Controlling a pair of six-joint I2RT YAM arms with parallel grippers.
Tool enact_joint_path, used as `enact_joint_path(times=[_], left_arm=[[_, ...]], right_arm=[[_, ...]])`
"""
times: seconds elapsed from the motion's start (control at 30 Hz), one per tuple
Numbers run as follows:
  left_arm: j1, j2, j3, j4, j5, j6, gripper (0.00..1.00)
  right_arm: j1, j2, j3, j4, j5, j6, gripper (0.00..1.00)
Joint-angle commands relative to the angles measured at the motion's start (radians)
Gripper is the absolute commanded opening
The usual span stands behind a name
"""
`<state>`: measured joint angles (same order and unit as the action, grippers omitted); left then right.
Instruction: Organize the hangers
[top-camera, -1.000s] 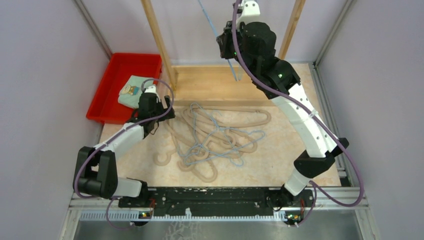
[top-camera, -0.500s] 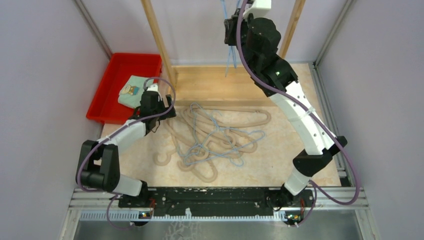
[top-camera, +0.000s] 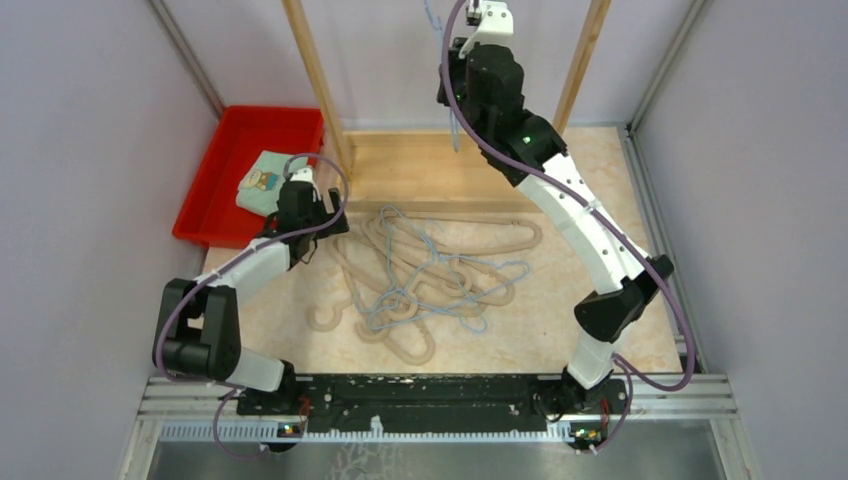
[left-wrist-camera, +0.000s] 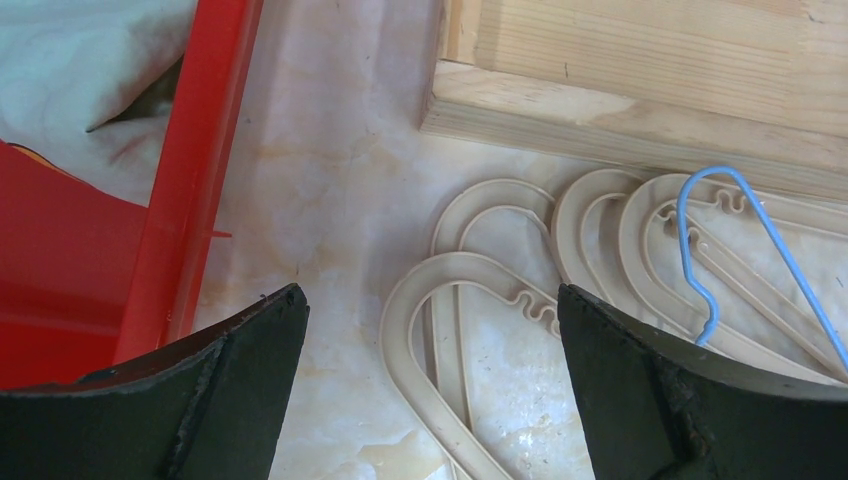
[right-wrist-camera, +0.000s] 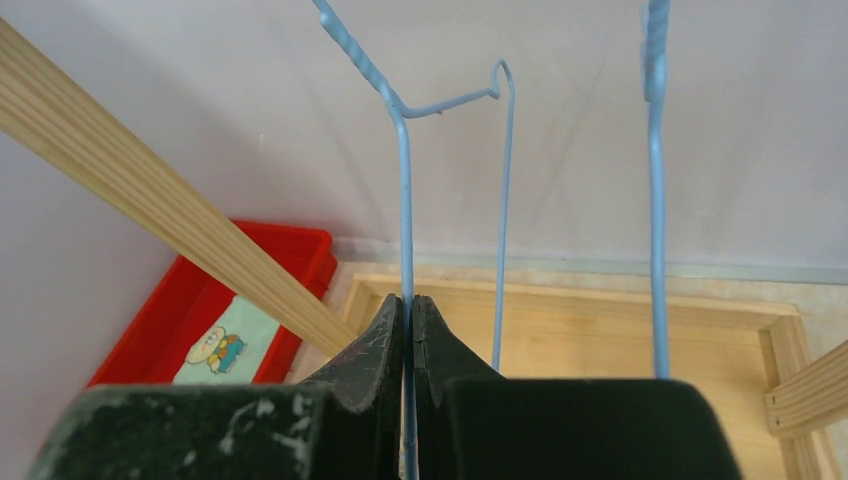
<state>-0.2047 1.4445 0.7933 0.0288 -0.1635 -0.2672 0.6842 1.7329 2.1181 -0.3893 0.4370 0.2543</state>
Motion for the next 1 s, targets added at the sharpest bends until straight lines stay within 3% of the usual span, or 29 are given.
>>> enact_joint_path(times=[0.0,0.1,0.33,0.5,0.67,0.8,0.97], left_arm=[[0.008,0.029,0.025,0.026,0.019,0.014,1.0],[0.008,0.046,0.036,0.03,0.028,0.015,1.0],[0.01,0.074,0.054,0.04,0.04,0.014,1.0],[0.01,0.1,0.07,0.045,0.051,0.007,1.0],[0.01,0.119,0.082,0.045,0.059,-0.002,1.0],[0.011,0.136,0.081,0.045,0.059,-0.011,1.0],[0.011,0.16,0.077,0.045,0.072,-0.041,1.0]], right_arm=[[-0.009,-0.038,-0.006,0.02,0.0,0.024,0.07],[-0.009,-0.069,-0.06,0.031,0.018,0.033,0.35],[-0.006,-0.167,-0.121,-0.006,0.003,0.0,0.59],[0.046,-0.242,-0.178,0.016,-0.099,-0.137,0.67],[0.113,-0.239,-0.177,-0.218,-0.272,-0.205,0.67],[0.167,-0.304,-0.408,-0.297,-0.291,-0.222,0.65],[0.173,-0.399,-0.728,-0.214,-0.404,-0.178,0.63]])
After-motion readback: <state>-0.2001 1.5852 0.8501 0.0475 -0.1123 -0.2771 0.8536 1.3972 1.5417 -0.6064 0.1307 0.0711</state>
